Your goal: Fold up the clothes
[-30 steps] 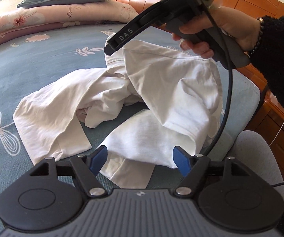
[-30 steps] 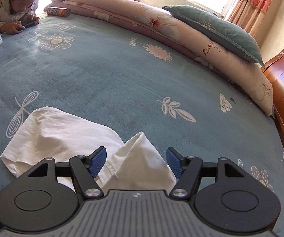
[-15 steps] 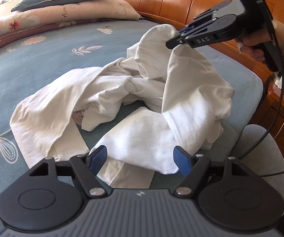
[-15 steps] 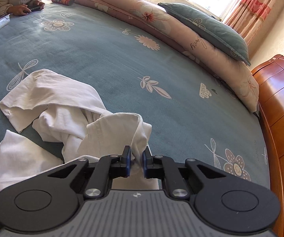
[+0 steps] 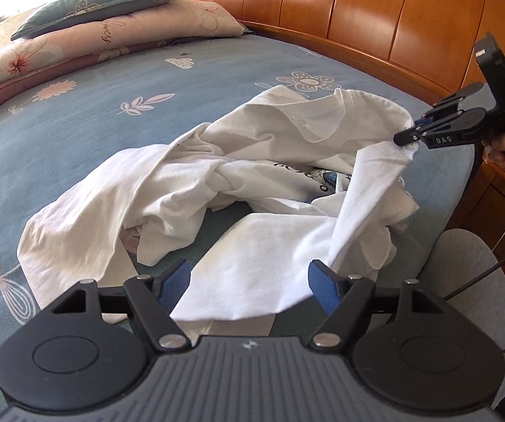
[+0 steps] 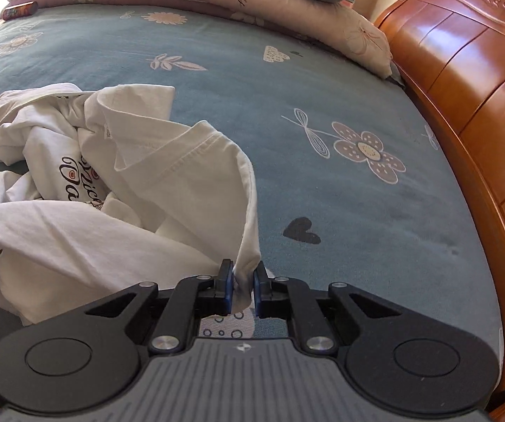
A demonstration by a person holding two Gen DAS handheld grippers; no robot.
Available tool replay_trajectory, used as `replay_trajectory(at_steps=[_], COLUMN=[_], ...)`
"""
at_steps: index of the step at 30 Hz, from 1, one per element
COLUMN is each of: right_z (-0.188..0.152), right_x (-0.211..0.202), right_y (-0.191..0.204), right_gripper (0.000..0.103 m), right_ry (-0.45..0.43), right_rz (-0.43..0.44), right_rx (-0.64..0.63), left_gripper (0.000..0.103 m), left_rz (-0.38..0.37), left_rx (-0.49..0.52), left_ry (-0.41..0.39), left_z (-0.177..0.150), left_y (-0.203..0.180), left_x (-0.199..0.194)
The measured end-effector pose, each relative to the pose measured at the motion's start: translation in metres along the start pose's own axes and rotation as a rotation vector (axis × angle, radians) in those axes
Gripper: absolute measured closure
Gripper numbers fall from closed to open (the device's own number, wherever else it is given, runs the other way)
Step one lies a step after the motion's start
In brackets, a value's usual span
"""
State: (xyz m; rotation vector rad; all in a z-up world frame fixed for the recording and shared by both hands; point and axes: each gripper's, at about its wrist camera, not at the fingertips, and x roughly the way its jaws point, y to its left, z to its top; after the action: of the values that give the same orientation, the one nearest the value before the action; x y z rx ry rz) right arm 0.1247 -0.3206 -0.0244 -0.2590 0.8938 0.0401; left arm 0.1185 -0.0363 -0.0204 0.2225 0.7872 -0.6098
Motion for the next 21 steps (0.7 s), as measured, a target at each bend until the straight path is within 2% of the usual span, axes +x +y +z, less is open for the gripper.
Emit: replay_trajectory(at_steps=[4,9,13,16,21], right_z=[-0.016,-0.020,-0.022,-0.027,-0.038], right_x=[-0.001,-0.021,-0.047,-0.059,-0.057], right_y=[-0.002,-0.007,-0.009,-0.006,0.005], right_gripper=[0.089,0.078,0.066,0.064,0.064], right_ry=[-0.015,-0.103,-0.205,-0.249,-0.230], right_rz=[0.014,0.013,0.038,0.071,0.137], right_rx=[0.055,0.146,0.197,0.222,0.239], left_gripper=[0.029,0.029,0.029,0.030,0.034], left_rz=[0.031,0.069,0.164,0.236,0.187], left_rx=[0.027,0.044,0.092,0.126,0.142], left_ry=[-0.008,-0.046,-0.071,-0.058,-0.039], left_z=[0.012,0.037,0.060,0.078,0.097], left_y=[0.001,0.010,0.021,0.032,0.040], left_x=[-0.001,0.004,0.024,0.048,0.083])
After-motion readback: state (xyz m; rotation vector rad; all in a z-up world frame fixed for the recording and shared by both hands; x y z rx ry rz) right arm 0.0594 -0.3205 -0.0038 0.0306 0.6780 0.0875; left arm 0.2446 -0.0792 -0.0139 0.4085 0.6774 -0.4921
